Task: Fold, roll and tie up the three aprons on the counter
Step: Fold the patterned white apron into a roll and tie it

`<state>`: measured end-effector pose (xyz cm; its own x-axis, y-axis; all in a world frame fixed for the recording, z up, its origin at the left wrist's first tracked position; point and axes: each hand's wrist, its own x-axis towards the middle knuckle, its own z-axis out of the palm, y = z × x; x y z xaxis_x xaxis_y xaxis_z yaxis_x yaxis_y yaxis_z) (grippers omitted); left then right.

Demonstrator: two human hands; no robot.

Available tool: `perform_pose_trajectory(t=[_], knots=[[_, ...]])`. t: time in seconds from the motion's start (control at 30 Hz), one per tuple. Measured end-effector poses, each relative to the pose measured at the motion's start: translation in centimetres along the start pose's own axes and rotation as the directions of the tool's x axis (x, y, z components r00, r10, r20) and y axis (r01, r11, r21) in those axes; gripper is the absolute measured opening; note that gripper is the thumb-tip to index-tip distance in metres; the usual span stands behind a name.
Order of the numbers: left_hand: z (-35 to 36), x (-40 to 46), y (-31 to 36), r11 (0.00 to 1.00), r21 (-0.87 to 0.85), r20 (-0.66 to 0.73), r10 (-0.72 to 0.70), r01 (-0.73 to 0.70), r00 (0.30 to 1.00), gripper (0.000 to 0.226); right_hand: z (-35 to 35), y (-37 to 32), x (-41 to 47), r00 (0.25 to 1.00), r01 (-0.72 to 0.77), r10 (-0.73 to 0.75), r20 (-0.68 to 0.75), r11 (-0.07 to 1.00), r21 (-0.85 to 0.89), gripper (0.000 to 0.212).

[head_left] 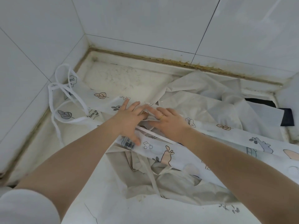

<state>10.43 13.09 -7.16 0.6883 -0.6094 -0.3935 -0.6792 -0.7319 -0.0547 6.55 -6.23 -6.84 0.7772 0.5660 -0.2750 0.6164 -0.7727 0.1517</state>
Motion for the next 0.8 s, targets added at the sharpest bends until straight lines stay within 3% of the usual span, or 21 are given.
perform_pose_trajectory(t=[0.1, 0.23, 0.33, 0.37, 0.43, 0.5, 0.57, 0.63, 0.7, 0.73, 0.8], knots=[[0.1, 0.0, 0.0, 1.000, -0.007, -0.014, -0.008, 0.008, 1.000, 0.124, 0.8, -1.0, 1.5, 0.999, -0.048, 0.048, 0.026, 0.999, 0.007, 0.064], [0.6, -0.5, -0.8, 0.999, 0.006, -0.063, -0.043, 0.043, 0.997, 0.126, 0.3, -0.4, 2.7, 0.982, -0.171, 0.156, 0.105, 0.973, 0.154, 0.031], [0.8, -0.7, -1.2, 0.998, 0.032, -0.070, -0.050, 0.053, 0.996, 0.129, 0.1, 0.4, 2.9, 0.969, -0.240, 0.191, 0.153, 0.869, 0.432, 0.018], [0.9, -0.8, -1.3, 0.998, 0.025, -0.070, -0.048, 0.049, 0.996, 0.130, -0.1, 0.5, 2.8, 0.957, -0.288, 0.248, 0.152, 0.729, 0.621, 0.016], [0.9, -0.8, -1.3, 0.999, -0.031, -0.069, -0.040, 0.038, 0.997, 0.129, -0.7, 1.1, 2.5, 0.887, -0.330, 0.409, 0.213, 0.239, 0.913, 0.018], [1.1, -0.8, -1.3, 0.994, -0.103, -0.068, -0.029, 0.021, 0.997, 0.126, -1.5, 2.2, 2.0, 0.834, -0.220, 0.478, 0.276, -0.172, 0.960, 0.017], [1.3, -0.7, -1.4, 0.990, -0.142, -0.070, -0.022, 0.012, 0.997, 0.125, -2.4, 3.4, 1.5, 0.857, -0.033, 0.447, 0.255, -0.446, 0.894, 0.009], [1.4, -0.6, -1.4, 0.987, -0.158, -0.061, -0.020, 0.011, 0.998, 0.125, -3.8, 4.1, 1.1, 0.907, 0.112, 0.375, 0.193, -0.656, 0.746, 0.021], [1.4, -0.5, -1.5, 0.983, -0.182, -0.052, -0.023, 0.013, 0.998, 0.124, -5.5, 4.5, 1.0, 0.923, 0.200, 0.356, 0.146, -0.769, 0.607, 0.033], [1.3, -0.5, -1.5, 0.980, -0.199, -0.047, -0.025, 0.015, 0.999, 0.124, -6.2, 4.7, 1.3, 0.906, 0.241, 0.388, 0.166, -0.799, 0.551, 0.034], [1.2, -0.4, -1.6, 0.974, -0.228, -0.035, -0.026, 0.018, 0.999, 0.122, -6.7, 5.6, 2.3, 0.789, 0.328, 0.506, 0.350, -0.827, 0.457, 0.035]])
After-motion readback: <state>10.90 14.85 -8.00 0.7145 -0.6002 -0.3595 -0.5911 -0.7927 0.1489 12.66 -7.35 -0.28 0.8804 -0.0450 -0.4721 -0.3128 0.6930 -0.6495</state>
